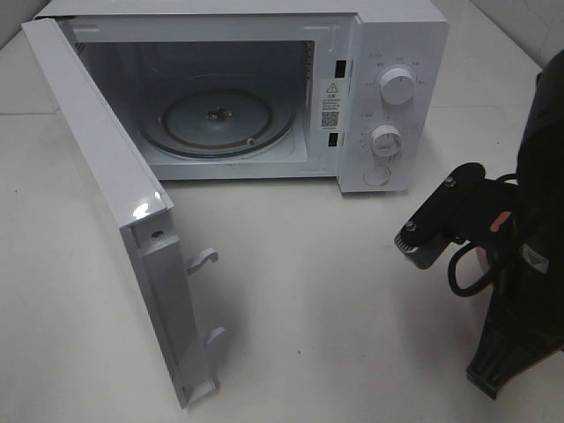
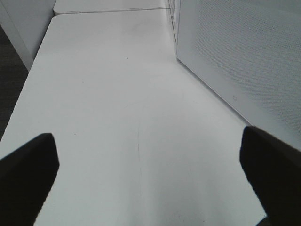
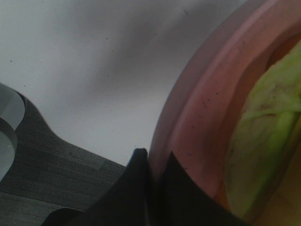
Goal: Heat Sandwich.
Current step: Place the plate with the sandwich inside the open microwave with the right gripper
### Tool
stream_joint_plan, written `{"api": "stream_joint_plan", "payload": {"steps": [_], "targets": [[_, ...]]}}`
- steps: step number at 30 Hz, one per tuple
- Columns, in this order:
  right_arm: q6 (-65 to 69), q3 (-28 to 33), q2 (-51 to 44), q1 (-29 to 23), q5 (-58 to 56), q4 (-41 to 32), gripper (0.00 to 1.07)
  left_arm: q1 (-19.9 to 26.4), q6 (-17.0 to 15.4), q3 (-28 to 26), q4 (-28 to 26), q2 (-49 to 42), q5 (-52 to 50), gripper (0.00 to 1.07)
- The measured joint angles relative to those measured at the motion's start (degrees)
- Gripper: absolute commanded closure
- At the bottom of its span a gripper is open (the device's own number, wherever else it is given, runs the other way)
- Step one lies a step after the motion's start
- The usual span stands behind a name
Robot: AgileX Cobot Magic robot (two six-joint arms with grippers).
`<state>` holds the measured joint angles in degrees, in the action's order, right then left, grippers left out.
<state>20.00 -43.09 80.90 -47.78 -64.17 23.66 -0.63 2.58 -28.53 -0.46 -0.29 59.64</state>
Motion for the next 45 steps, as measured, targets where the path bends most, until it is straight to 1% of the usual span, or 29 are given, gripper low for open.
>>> {"api": "stream_joint_plan", "payload": {"steps": [2,3,4,7,12,16,20,32,45], "targets": [[0.0,0.0,0.0,-1.6,-0.4,-0.1,1.07,0.0,0.0,0.0,0.0,0.0,0.0,0.02],[0.0,0.0,0.0,-1.6,-0.4,-0.1,1.07,0.0,0.0,0.0,0.0,0.0,0.0,0.02],[0.0,0.0,0.0,-3.3,-0.7,-0.1,1.07,0.0,0.0,0.0,0.0,0.0,0.0,0.02],[0.0,0.0,0.0,-6.1,-0.7,-0.1,1.07,0.0,0.0,0.0,0.0,0.0,0.0,0.02],[0.0,0.0,0.0,-8.4,-0.7,-0.1,1.07,0.0,0.0,0.0,0.0,0.0,0.0,0.02],[0.0,0.0,0.0,-12.2,-0.7,0.1,1.07,0.0,0.0,0.0,0.0,0.0,0.0,0.02],[-0.5,0.0,0.0,-13.9,-0.7,0.4,1.07,0.0,0.0,0.0,0.0,0.0,0.0,0.02],[-7.8,0.0,0.0,-14.2,2.2,2.6,1.07,0.0,0.0,0.0,0.0,0.0,0.0,0.02],[-23.3,0.0,0.0,-14.2,7.3,3.0,1.06,0.0,0.0,0.0,0.0,0.0,0.0,0.02]]}}
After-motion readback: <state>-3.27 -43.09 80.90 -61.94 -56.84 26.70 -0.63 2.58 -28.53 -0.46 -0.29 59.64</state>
